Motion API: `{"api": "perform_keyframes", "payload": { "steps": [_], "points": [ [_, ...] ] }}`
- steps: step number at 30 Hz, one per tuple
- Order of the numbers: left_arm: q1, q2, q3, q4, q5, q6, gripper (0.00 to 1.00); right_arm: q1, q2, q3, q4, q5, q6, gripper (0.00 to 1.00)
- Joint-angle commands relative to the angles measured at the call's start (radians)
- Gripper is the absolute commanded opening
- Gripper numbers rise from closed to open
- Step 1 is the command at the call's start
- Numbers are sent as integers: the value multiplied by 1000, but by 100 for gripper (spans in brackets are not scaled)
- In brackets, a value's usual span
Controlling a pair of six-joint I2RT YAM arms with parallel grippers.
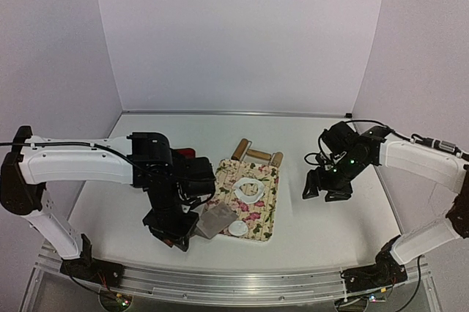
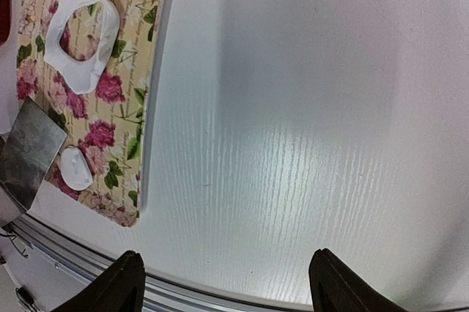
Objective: Roll out the dumpling wrappers from the dough
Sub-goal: Place the spatula at the center of the board.
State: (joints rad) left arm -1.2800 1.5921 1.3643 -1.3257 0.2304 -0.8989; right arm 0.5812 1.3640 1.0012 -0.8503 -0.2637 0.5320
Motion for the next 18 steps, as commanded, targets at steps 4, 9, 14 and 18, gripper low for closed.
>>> {"api": "perform_keyframes", "payload": {
  "steps": [4, 9, 14, 18],
  "points": [
    [-2, -194, 13, 56, -144, -224, 0, 24, 14, 79, 131, -143, 124, 72],
    [-2, -257, -31, 249, -211, -329, 0, 50, -7, 28, 410, -294, 397, 76],
    [-2, -250, -47, 465, -249, -376, 0, 102, -14, 0, 665, -304, 576, 80],
    [9, -200, -97, 659, -272, -422, 0, 117, -9, 7, 706, -263, 592, 81]
  ]
}}
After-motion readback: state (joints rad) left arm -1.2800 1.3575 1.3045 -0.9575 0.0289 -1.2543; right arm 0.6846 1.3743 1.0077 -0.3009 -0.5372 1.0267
